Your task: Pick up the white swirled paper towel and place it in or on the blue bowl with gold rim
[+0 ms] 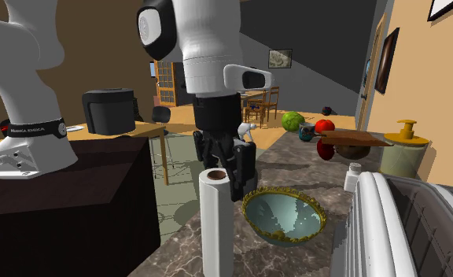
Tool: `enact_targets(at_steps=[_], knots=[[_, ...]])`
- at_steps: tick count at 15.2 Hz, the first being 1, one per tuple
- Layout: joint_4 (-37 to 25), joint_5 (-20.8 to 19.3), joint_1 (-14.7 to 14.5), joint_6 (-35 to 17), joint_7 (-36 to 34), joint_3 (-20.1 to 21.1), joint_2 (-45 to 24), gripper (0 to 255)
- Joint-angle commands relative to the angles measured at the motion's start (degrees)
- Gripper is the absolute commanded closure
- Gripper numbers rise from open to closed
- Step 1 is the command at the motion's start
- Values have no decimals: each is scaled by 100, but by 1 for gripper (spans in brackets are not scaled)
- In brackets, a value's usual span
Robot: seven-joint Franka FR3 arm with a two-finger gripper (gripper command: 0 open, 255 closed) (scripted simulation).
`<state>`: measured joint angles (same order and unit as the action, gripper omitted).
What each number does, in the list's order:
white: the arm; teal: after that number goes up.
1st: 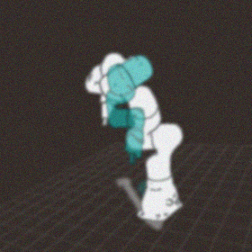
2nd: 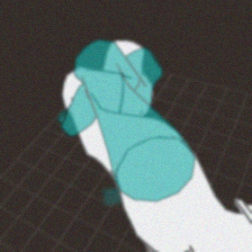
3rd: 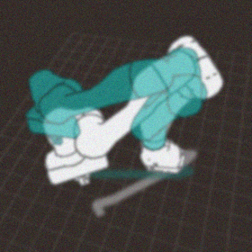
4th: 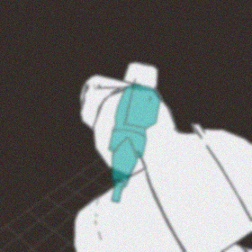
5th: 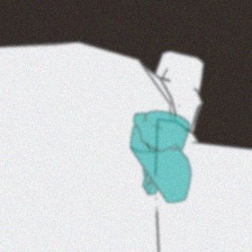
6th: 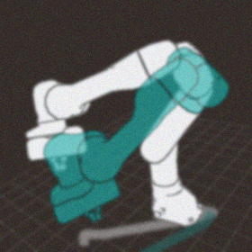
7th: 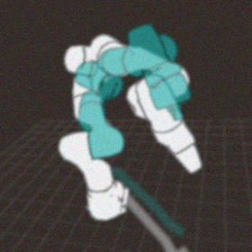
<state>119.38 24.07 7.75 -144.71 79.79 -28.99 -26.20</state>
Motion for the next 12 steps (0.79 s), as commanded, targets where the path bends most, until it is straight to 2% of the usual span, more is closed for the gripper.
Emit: enact_targets(at_steps=[1,4,12], knots=[[1,-2,3,-6,0,-3,-4,255],[0,0,3,-7,1,-2,-6,255],[-13,-421,-214,425,-293,-290,469,255]])
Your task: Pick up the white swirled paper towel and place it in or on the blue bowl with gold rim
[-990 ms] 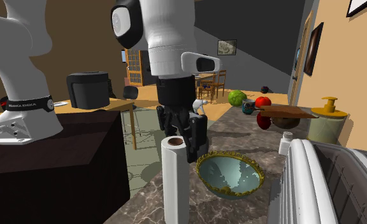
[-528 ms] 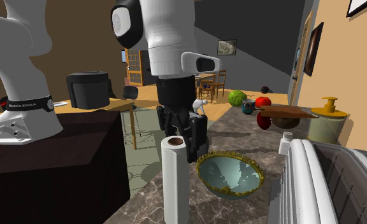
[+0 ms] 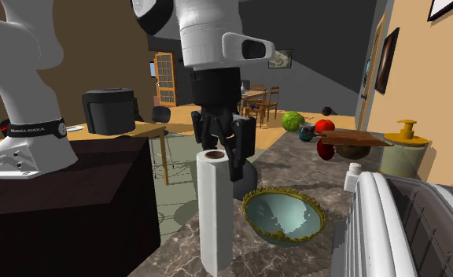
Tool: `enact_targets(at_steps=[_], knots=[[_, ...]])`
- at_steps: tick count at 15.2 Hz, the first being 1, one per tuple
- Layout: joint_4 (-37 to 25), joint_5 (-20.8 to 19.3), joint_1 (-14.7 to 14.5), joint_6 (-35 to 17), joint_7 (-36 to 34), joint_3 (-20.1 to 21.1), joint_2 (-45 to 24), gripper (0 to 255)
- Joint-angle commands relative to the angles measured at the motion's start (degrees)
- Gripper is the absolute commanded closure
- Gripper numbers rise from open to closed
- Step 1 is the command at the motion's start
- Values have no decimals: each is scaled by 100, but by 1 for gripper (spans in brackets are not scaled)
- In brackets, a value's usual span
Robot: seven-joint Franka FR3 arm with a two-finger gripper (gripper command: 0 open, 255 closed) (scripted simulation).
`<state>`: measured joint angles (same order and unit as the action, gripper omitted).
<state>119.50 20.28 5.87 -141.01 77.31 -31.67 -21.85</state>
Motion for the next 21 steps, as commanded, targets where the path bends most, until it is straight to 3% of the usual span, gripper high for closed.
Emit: enact_targets(at_steps=[1,21], knots=[[-32,-95,-51,111,-82,-53,92,255],[-467,-1025,-378,1346,-729,-461,1092,255]])
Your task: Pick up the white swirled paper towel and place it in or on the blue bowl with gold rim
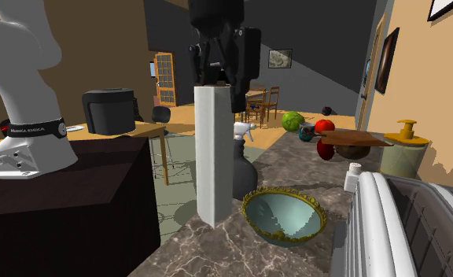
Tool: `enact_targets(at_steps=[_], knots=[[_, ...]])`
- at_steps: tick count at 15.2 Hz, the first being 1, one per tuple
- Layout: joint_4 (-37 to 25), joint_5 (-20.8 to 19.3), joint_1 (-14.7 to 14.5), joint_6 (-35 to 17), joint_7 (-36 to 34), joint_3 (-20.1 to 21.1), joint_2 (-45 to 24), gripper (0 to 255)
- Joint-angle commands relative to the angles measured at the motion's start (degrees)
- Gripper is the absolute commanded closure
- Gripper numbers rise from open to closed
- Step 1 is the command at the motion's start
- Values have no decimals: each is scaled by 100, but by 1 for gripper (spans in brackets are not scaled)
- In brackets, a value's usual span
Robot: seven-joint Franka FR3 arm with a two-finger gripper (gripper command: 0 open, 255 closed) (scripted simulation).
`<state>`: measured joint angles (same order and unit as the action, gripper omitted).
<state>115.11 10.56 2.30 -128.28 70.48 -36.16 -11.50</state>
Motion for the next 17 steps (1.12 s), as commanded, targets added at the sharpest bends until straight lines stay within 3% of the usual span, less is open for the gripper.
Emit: enact_targets(at_steps=[1,4,7,17], knots=[[-64,-88,-31,140,-71,-21,98,255],[-158,-173,-51,307,-131,-41,193,255],[-816,-37,-105,697,-318,71,-120,255],[-3710,502,72,2267,-888,434,-1572,255]])
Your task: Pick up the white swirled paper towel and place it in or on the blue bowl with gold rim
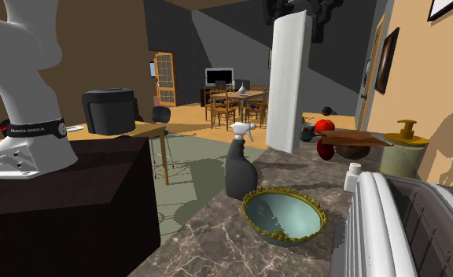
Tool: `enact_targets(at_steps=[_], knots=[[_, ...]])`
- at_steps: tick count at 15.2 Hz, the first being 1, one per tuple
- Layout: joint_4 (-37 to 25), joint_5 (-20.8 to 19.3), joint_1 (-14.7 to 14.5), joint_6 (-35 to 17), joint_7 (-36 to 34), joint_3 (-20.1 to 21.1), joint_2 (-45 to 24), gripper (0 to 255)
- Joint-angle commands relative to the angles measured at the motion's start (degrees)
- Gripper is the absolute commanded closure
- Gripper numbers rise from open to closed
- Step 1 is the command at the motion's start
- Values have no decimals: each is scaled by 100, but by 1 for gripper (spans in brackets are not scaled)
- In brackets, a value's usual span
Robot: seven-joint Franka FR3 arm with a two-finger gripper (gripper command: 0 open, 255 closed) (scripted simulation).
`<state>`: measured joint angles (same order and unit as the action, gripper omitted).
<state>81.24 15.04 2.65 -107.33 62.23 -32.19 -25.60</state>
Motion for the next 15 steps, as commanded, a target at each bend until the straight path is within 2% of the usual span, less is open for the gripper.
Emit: enact_targets(at_steps=[1,15], knots=[[-249,58,29,97,-56,41,-165,255],[575,208,-29,-874,80,129,-349,255]])
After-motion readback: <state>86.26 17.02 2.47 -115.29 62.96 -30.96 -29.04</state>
